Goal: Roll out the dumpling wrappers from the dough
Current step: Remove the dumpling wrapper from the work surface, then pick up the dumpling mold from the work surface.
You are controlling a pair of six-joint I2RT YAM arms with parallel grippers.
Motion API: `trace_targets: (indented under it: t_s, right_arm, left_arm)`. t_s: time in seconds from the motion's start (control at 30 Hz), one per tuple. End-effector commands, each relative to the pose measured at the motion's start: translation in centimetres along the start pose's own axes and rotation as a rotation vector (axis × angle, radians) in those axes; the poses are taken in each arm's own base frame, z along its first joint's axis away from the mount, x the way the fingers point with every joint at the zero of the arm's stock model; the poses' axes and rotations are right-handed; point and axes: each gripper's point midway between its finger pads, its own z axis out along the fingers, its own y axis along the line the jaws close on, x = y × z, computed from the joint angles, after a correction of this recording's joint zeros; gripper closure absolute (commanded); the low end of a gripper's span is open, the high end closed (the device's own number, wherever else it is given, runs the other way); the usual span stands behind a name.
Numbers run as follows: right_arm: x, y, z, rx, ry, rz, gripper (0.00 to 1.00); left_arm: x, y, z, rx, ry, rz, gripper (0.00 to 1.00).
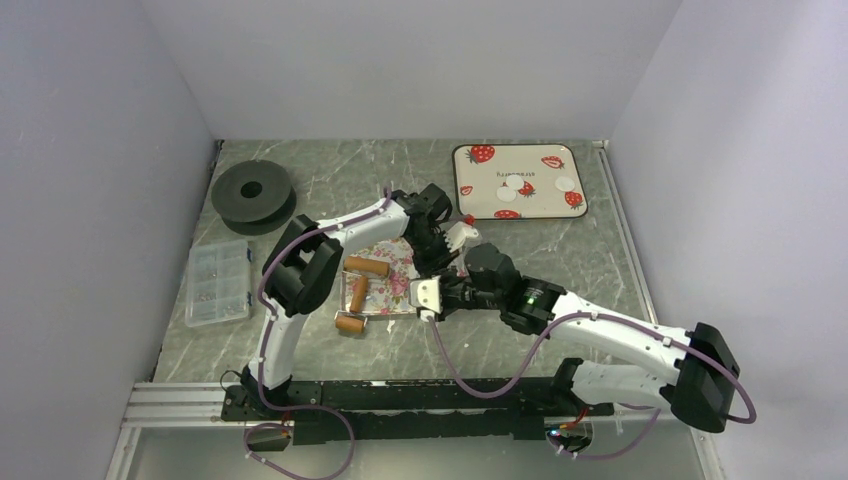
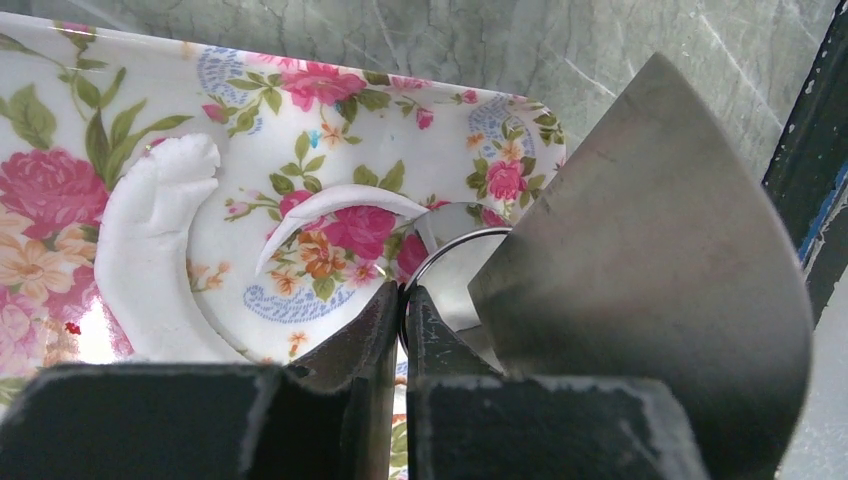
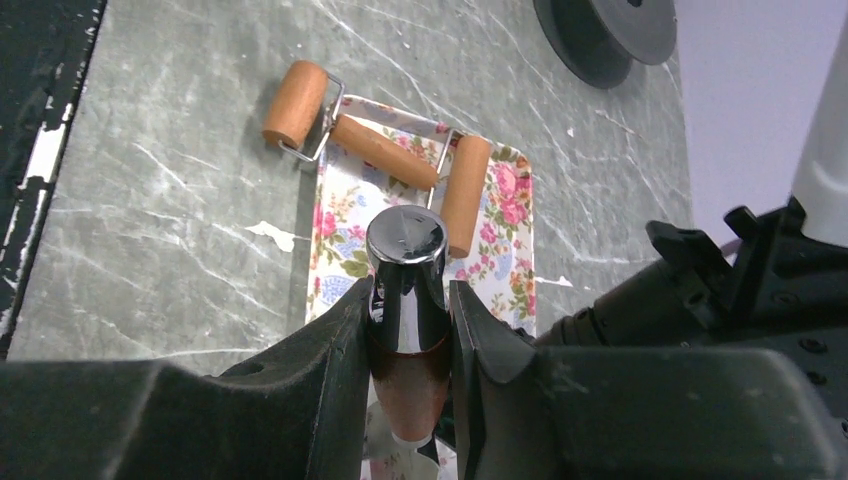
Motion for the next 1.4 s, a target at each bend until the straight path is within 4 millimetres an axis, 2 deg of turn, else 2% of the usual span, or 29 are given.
trace_targets:
  t_s: [0.0, 0.17, 0.37, 0.6, 0.77, 0.9, 1.0, 1.13, 1.27, 1.37]
  right_arm:
    - [-3.2, -0.8, 0.6, 0.007, -0.106, -0.068, 1.00]
    - [-2.3, 0.8, 2.2, -0.045, -0.086, -0.070, 1.00]
    - [-0.9, 1.1, 3.3, -0.044, -0.020, -0.111, 1.00]
    - [1.5, 1.7, 4.8, -0.064, 0.069, -0.139, 1.00]
    - [1.4, 1.6, 4.8, -0.054, 0.081, -0.149, 1.00]
    - [0.8, 0.1, 4.2, -0.006, 0.112, -0.152, 1.00]
    - [-1.3, -2.4, 3.1, 0.121, 0.066, -0.086, 1.00]
    - [-5.2, -5.8, 0.3, 0.300, -0.057, 0.007, 1.00]
    - [-7.3, -9.5, -4.0, 0.517, -0.120, 0.145, 1.00]
    - [-8.1, -11.7, -7.4, 0.665, -0.177, 0.312, 1.00]
  left_arm:
    - [-2.3, -1.0, -1.7, 0.007, -0.051, 0.051, 0.90]
    - [-2.5, -1.3, -1.9, 0.022, -0.059, 0.051, 0.93]
    - [-2.9, -2.1, -2.3, 0.049, -0.078, 0.054, 1.00]
    - [-3.6, -2.9, -3.3, 0.070, -0.095, 0.067, 1.00]
    - [-4.3, -3.1, -4.3, 0.065, -0.101, 0.088, 1.00]
    - [-4.4, -3.3, -5.1, 0.039, -0.120, 0.107, 1.00]
    - [-3.8, -2.5, -5.1, -0.007, -0.104, 0.124, 1.00]
    - [-2.9, -1.3, -4.9, -0.013, -0.085, 0.086, 1.00]
    - [-3.3, -0.3, -5.7, -0.011, -0.123, 0.055, 1.00]
    - [-3.3, 0.8, -6.6, -0.039, -0.127, 0.035, 1.00]
